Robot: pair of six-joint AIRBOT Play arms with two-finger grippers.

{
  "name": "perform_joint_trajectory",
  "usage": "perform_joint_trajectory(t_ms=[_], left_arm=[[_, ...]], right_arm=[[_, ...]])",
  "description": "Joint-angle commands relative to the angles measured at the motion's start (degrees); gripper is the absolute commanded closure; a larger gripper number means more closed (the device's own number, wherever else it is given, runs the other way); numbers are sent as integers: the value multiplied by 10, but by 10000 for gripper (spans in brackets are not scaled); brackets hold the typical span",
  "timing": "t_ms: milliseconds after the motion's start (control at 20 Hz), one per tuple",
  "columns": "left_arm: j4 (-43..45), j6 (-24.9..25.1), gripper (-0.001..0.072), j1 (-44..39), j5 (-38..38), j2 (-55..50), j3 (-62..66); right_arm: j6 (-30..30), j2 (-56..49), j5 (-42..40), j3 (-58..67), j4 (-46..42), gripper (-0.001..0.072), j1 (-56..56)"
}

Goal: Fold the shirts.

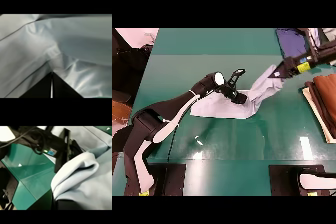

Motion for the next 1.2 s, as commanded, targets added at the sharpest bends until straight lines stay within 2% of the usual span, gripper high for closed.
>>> perform_joint_trajectory(t_ms=[0, 250, 650, 900, 1050, 1150], left_arm=[[7, 1, 686, -1, -10, 1, 3], [76, -29, 686, 21, -79, 2, 53], [126, -28, 686, 150, -144, 87, 67], [141, -9, 686, 236, -190, 138, 69], [141, -9, 685, 278, -194, 164, 73], [142, -9, 685, 300, -195, 177, 75]], right_arm=[[10, -39, 11, 69, -2, 702, 50], [10, -75, 20, 127, -1, 702, 75], [3, -77, 5, 131, 0, 702, 88], [-12, -90, -24, 132, 4, 702, 134], [-26, -129, -67, 132, 5, 701, 187], [-53, -169, -139, 133, 5, 700, 240]])
